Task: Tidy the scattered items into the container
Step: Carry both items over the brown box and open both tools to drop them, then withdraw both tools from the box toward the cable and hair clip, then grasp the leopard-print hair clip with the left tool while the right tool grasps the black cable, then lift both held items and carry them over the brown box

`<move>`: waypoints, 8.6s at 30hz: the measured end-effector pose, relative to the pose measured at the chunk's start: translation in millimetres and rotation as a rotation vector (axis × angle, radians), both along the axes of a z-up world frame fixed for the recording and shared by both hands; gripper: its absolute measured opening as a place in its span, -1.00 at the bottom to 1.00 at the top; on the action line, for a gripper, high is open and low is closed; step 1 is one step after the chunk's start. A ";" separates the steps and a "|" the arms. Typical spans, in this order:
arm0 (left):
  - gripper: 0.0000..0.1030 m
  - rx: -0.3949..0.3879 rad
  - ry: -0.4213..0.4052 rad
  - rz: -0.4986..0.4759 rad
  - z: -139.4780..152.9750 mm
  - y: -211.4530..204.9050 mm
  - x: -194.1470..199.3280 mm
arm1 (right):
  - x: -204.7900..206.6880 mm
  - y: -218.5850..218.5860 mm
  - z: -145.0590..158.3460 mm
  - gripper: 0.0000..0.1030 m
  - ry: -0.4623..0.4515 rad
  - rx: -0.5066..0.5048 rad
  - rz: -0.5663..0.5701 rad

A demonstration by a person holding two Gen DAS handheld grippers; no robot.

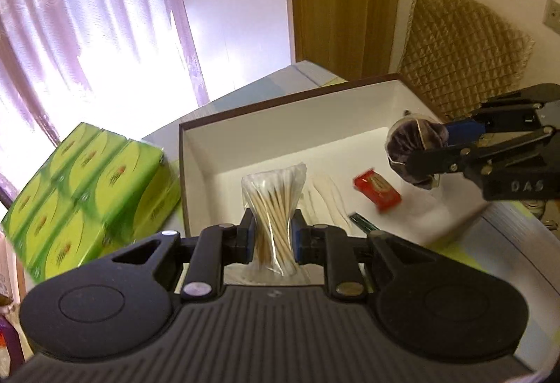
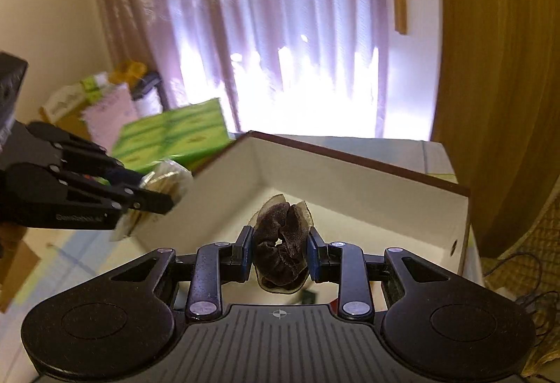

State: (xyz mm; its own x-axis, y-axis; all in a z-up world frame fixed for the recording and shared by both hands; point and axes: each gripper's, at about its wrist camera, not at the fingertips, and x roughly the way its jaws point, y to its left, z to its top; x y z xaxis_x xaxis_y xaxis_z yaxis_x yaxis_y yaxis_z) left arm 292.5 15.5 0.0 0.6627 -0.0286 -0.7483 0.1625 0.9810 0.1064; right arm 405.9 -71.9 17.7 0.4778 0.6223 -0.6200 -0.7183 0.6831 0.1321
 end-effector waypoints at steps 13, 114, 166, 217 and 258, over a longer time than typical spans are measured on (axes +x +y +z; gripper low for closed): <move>-0.62 0.016 0.144 0.060 -57.2 10.9 113.0 | 104.0 23.3 -50.3 -0.35 0.098 -0.111 -0.096; -0.95 -0.006 0.192 -0.056 -147.5 50.7 -156.5 | -116.5 28.9 -151.0 -0.58 0.097 -0.277 0.250; -0.95 -0.048 0.190 0.044 -130.2 -6.1 -206.0 | -164.2 -59.2 -123.8 -0.58 0.194 -0.168 0.045; -0.95 -0.096 0.116 0.106 -92.6 -2.8 -188.9 | -136.8 -26.7 -137.4 -0.10 0.171 -0.182 -0.019; -0.95 -0.097 -0.117 -0.008 -4.7 -1.1 -102.4 | -80.7 -47.8 19.1 -0.52 -0.045 0.186 -0.034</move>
